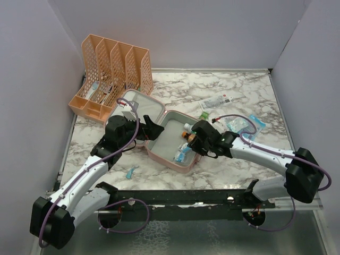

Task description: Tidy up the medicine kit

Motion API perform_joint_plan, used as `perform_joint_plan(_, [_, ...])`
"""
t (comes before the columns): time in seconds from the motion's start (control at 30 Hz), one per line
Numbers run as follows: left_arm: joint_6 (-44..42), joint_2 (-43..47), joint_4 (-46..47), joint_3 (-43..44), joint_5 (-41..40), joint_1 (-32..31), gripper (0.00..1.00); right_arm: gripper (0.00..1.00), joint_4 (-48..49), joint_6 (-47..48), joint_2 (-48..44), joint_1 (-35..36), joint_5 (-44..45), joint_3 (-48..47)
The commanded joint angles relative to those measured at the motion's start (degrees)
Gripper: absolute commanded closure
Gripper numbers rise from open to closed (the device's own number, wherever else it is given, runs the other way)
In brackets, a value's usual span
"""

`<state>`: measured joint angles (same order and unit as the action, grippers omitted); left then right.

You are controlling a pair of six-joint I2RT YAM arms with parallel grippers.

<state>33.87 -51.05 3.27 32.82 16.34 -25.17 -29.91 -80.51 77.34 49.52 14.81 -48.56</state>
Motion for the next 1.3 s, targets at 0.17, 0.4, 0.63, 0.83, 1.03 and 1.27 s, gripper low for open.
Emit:
perform_joint_plan(0.17, [-1.1,-1.1,2.5,0.2,3.2,-0.1,0.08,0.6,-0.7,9.3,-3.6,0.2,4.7,-2.1])
perform_joint_plan(0.4, [-2.2,-0.8,1.4,0.9,2.9,-0.1,0.08,0.56,-3.2,23.7,-4.8,0.2,13.7,-6.9])
perform_joint_plan(0.63, [-8.6,1.7,-5.1,5.1,-4.0,-0.2,0.08,0.49,-0.9,38.9,-9.6,-7.7,20.0,-8.8])
perform_joint_plan(0.83, [-11.5,4.0,-5.1,6.8,-7.6,-0.2,0.08,0.45,1.9,44.0,-9.3,-24.0,11.8,-6.0])
perform_joint_plan(1.03, [-12.0,5.5,-3.3,5.3,-8.0,-0.2,0.08,0.45,4.9,44.4,-4.5,-35.7,6.5,-3.7])
perform_joint_plan(1.27, [-10.8,5.5,-2.6,3.8,-7.4,-0.1,0.07,0.45,8.6,44.4,4.9,-44.6,0.3,-3.3])
